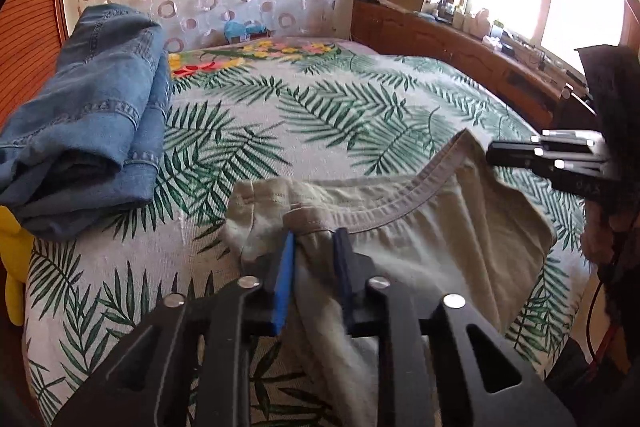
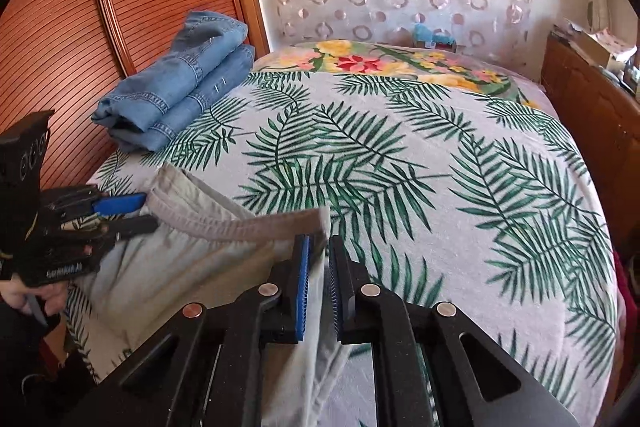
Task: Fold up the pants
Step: 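Close the left tool on the waistband while the right tool opens beside it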
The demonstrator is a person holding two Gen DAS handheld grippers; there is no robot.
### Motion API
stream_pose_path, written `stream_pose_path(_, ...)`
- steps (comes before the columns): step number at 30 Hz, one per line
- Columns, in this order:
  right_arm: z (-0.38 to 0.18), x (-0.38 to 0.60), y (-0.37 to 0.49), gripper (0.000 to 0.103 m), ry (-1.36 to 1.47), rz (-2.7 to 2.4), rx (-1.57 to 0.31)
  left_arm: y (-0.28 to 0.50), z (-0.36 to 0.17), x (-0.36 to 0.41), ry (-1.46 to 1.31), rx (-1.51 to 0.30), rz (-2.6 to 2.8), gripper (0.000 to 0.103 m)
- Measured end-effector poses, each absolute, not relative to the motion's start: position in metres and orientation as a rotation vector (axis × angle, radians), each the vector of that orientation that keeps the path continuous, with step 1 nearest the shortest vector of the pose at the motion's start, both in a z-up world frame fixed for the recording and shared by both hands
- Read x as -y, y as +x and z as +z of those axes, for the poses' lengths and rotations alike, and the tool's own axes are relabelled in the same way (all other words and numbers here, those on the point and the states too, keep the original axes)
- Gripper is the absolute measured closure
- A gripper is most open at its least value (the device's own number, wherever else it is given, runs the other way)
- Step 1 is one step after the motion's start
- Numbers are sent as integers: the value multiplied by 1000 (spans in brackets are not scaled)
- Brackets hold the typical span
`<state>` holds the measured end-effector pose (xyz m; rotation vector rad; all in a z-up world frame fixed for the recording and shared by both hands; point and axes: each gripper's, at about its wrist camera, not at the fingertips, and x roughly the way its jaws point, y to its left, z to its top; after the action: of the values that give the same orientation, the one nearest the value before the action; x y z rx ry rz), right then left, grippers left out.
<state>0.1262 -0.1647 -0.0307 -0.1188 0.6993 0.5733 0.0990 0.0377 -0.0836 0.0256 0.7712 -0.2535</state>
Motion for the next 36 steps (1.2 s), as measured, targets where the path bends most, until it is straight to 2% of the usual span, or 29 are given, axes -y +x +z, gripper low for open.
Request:
stream_pose_path(10,-35,181,97,83,-110,568,-718,105,-83,-38,31,-783,-220,88)
stream_pose_path(12,-34,180,94,72,-117,559,-717,107,-87,-40,25,-796,-210,86)
stream_pose_path(14,-34,179,93,64,-114,566,-716,109,-90,-40,26,-808,-196,75)
stream_pose_path(17,-37,174,93,55,-120,567,-723,110,-93,-40,42,-811,-172,66)
stream_pose_path(19,-38,169,96,54,-134,554,-729,109,-94,-41,43,-807,-164,61)
stream_pose_path(28,-43,160,104,53,-169,497,-725,111,-97,-50,-7,-814,-186,58)
stream_pose_path(36,-46,154,107,45,-156,496,-729,110,-97,-50,-13,-814,-190,57)
